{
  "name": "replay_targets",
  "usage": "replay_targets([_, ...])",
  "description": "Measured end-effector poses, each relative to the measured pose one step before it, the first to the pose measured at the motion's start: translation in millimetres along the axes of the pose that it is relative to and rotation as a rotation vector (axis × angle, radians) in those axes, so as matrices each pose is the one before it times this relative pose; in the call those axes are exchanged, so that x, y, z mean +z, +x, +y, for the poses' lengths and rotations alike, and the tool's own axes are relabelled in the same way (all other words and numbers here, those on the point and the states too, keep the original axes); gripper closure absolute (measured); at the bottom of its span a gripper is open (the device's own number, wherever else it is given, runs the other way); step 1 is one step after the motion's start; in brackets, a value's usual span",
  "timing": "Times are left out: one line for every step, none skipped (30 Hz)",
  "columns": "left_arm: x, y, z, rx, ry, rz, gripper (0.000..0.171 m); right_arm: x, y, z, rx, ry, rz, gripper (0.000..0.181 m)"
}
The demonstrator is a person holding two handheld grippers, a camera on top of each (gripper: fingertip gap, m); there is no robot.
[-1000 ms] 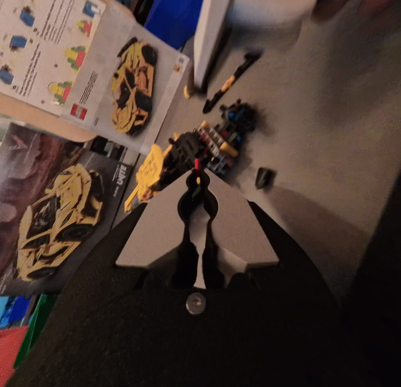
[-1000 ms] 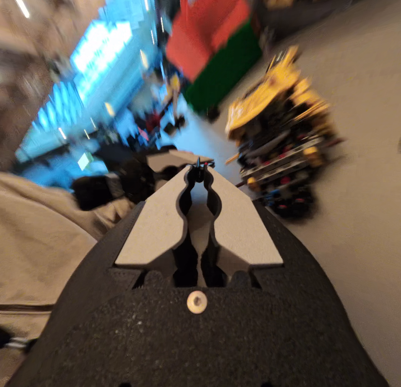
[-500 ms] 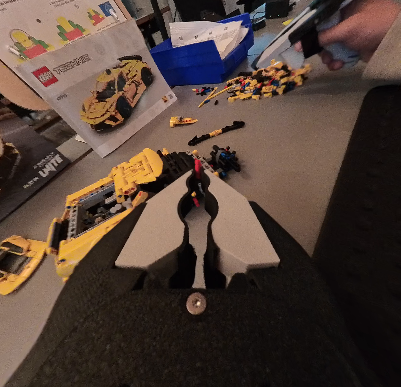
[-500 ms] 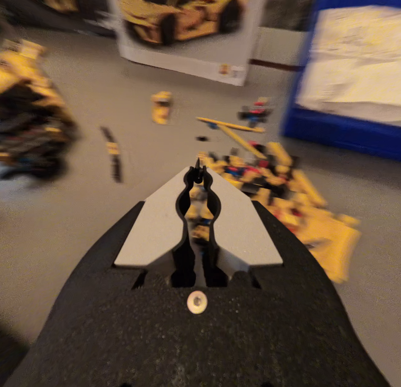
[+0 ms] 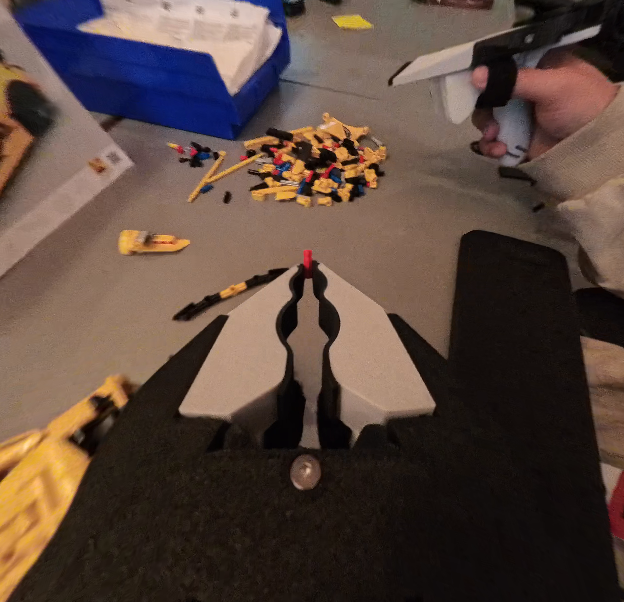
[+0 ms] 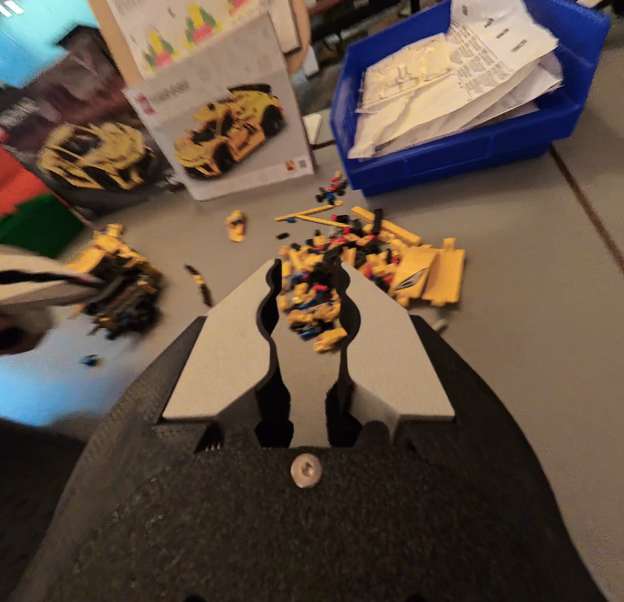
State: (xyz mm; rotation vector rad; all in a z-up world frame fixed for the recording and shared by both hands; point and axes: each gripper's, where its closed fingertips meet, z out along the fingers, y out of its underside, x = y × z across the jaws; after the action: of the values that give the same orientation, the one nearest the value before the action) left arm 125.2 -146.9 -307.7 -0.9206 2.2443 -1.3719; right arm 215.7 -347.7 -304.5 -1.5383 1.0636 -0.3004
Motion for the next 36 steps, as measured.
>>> replay_targets([22.52,6.48,-3.36,-0.0026,-0.05473,0.0471,0.169,-5.71,-12.92,6.17,0.0316,0.0248,-0.0428,0.153])
replay_targets([24.01,3.24,-4.24,0.008,-0.04907,0.0305,0.169,-4.51,-12.31,8.43,0.0311,0.0146,-0.0418,0.156])
replay_targets([24.16,-1.56,-6.26,0.0216,-0.03716,0.0002,0.169,-3.66,-10.34,9.21,0.0295,0.007,-0.0362,0.159])
replay_targets([23.57,-3.93,-8.41,0.0278,-0.01509,-0.0186,0.169,-3.14,-7.51,9.12,0.0236,0.0003,-0.0247,0.16])
replay_targets([22.67,-2.76,-7.77,0.0284,-0.01174,-0.0123,0.169,-2.63,-5.08,8.54,0.0146,-0.0081,-0.0183,0.161])
replay_targets([21.11,-2.69,-7.06,0.0189,-0.0148,-0.0112,0.169,-2.55,-3.6,7.09,0.0098,-0.0096,-0.0165,0.161])
replay_targets([18.6,-1.49,-7.07,0.0091,-0.00762,-0.0024,0.169,-2.12,-1.7,5.55,0.0035,-0.0084,-0.0135,0.161])
replay_targets([15.02,-0.37,-6.38,-0.003,-0.00484,0.0059,0.169,-1.84,0.6,4.79,0.0039,-0.009,-0.0083,0.161])
replay_targets([10.6,-1.13,-6.7,-0.0086,0.00656,0.0004,0.169,-1.94,2.44,3.46,0.0083,-0.0095,-0.006,0.162])
replay_targets([6.8,-1.87,-6.09,-0.0017,0.01443,-0.0075,0.169,-2.39,3.43,2.04,0.0144,-0.0108,-0.0045,0.162])
replay_targets([3.61,-1.67,-4.04,0.0033,0.00879,-0.0078,0.166,-3.33,3.22,0.07,0.018,-0.0101,-0.0038,0.161])
replay_targets([1.41,-2.11,-1.9,-0.0001,0.0041,-0.0101,0.156,-4.07,2.19,-1.92,0.0147,-0.0021,-0.0026,0.161])
replay_targets([0.27,-1.89,0.3,-0.0099,0.00096,-0.007,0.141,-3.8,1.23,-2.98,0.0014,0.0075,-0.0049,0.161])
replay_targets([-1.42,-0.19,2.29,-0.0183,-0.0086,0.0082,0.135,-3.27,1.56,-2.87,-0.0045,0.0083,0.0007,0.161])
replay_targets([-4.33,0.08,2.28,-0.0291,-0.00397,0.0108,0.132,-2.79,2.87,-1.61,-0.0053,0.0006,0.0115,0.161])
replay_targets([-7.68,0.99,1.31,-0.0284,0.00656,0.0142,0.132,-1.93,2.41,-0.31,-0.009,-0.0042,0.0125,0.161])
replay_targets([-11.94,0.07,0.97,-0.0204,0.00928,0.0025,0.132,-1.29,0.9,0.46,-0.0107,-0.0058,0.0068,0.161])
replay_targets([-17.11,0.0,0.96,-0.0071,0.01181,-0.0055,0.132,-0.75,0.22,0.84,-0.0097,-0.0064,0.0058,0.162])
replay_targets([-22.22,1.65,0.45,0.0074,0.01939,-0.003,0.132,-0.13,-1.57,0.92,-0.011,-0.0057,-0.0014,0.162])
replay_targets([-26.26,2.13,1.79,0.0203,0.01877,-0.0055,0.133,0.62,-3.29,1.25,-0.0118,-0.0077,-0.0096,0.162])
replay_targets([-29.54,-1.3,4.11,0.0274,0.0144,-0.0305,0.137,1.34,-4.64,1.95,-0.012,-0.0121,-0.0136,0.161])
replay_targets([-31.22,-5.03,6.95,0.0282,0.01127,-0.0483,0.14,2.09,-6.57,1.87,-0.0187,-0.0135,-0.0214,0.161])
replay_targets([-30.8,-6.11,10.94,0.0258,0.00353,-0.0439,0.142,2.99,-7.67,1.77,-0.0237,-0.014,-0.0217,0.161])
replay_targets([-29.09,-4.81,15.91,0.0156,-0.0114,-0.0283,0.145,3.95,-7.59,1.64,-0.0268,-0.0138,-0.0165,0.16])
replay_targets([-25.49,-1.34,22.22,0.0006,-0.03341,-0.0023,0.149,5.15,-8.43,1.18,-0.0308,-0.0129,-0.0166,0.158])
replay_targets([-20.3,6.57,30.52,-0.0118,-0.06979,0.0415,0.155,6.57,-9.91,1.15,-0.0363,-0.0142,-0.0212,0.157])
replay_targets([-13.38,13.75,35.28,-0.0165,-0.10268,0.0714,0.156,7.65,-10.56,1.17,-0.0401,-0.016,-0.0221,0.157])
replay_targets([-6.21,10.89,29.07,-0.0126,-0.07672,0.0428,0.152,8.48,-10.65,1.08,-0.0379,-0.0169,-0.0203,0.157])
replay_targets([-0.59,4.3,16.21,-0.0191,-0.00479,-0.0065,0.152,8.98,-11.1,0.37,-0.0295,-0.0148,-0.0219,0.16])
replay_targets([1.8,2.76,7.37,-0.0232,0.03349,-0.011,0.152,9.44,-10.71,-0.49,-0.0216,-0.0073,-0.0253,0.164])
replay_targets([3.39,-0.38,4.79,-0.0163,0.02417,-0.0206,0.152,9.91,-9.23,-1.07,-0.0068,-0.0035,-0.0261,0.166])
replay_targets([4.29,-4.16,4.16,-0.0062,0.01028,-0.0358,0.148,9.9,-8.51,0.08,0.0042,-0.0115,-0.0318,0.166])
replay_targets([5.28,-4.6,4.56,0.0092,-0.00085,-0.0324,0.145,9.29,-7.64,0.83,0.0106,-0.0177,-0.032,0.165])
replay_targets([6.13,-4.99,4.74,0.0123,-0.00718,-0.0271,0.145,8.58,-6.57,0.34,0.0093,-0.0142,-0.0275,0.165])
replay_targets([6.04,-3.75,4.75,0.0037,-0.00948,-0.014,0.145,8.23,-5.53,0.62,0.0047,-0.0151,-0.0233,0.165])
replay_targets([6.25,-1.91,5.05,-0.0033,-0.01529,0.0031,0.144,8.07,-3.83,2.7,0.0017,-0.0293,-0.0154,0.165])
